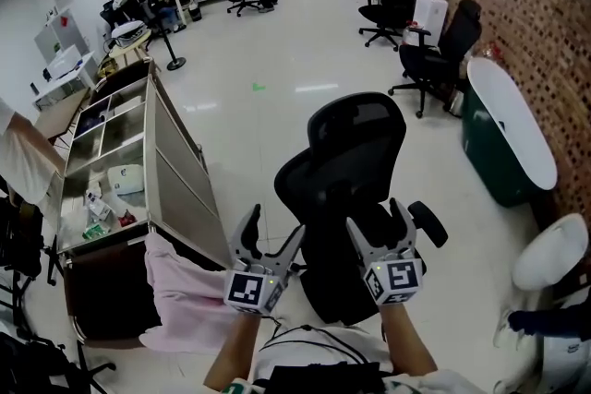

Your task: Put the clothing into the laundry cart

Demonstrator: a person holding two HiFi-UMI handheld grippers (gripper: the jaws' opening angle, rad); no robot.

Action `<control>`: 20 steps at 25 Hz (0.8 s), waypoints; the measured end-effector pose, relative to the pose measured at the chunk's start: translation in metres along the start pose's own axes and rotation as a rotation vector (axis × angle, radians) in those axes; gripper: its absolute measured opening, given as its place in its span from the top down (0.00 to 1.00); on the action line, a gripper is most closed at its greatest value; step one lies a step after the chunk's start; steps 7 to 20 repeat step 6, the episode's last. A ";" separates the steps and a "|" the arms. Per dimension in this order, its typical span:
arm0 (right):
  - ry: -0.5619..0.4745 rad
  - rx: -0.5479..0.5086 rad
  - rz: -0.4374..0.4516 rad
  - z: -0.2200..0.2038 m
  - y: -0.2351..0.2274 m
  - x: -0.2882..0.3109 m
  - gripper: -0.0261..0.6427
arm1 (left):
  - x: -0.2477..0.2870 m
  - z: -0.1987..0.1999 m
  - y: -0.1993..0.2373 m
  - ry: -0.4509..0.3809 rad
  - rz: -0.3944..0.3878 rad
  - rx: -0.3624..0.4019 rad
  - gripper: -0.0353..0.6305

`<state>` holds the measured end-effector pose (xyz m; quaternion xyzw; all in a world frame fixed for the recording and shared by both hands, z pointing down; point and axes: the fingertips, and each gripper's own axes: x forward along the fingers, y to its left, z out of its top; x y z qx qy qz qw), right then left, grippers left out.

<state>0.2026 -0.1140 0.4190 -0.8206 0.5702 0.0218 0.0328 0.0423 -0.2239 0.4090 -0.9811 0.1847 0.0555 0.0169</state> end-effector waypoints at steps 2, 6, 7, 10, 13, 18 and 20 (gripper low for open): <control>0.008 -0.001 0.005 -0.003 0.003 0.002 0.30 | -0.002 -0.001 0.004 0.004 0.010 -0.001 0.37; 0.014 0.000 0.037 -0.010 0.012 0.008 0.30 | -0.004 -0.003 0.011 0.007 0.026 -0.003 0.37; 0.014 0.000 0.037 -0.010 0.012 0.008 0.30 | -0.004 -0.003 0.011 0.007 0.026 -0.003 0.37; 0.014 0.000 0.037 -0.010 0.012 0.008 0.30 | -0.004 -0.003 0.011 0.007 0.026 -0.003 0.37; 0.014 0.000 0.037 -0.010 0.012 0.008 0.30 | -0.004 -0.003 0.011 0.007 0.026 -0.003 0.37; 0.014 0.000 0.037 -0.010 0.012 0.008 0.30 | -0.004 -0.003 0.011 0.007 0.026 -0.003 0.37; 0.014 0.000 0.037 -0.010 0.012 0.008 0.30 | -0.004 -0.003 0.011 0.007 0.026 -0.003 0.37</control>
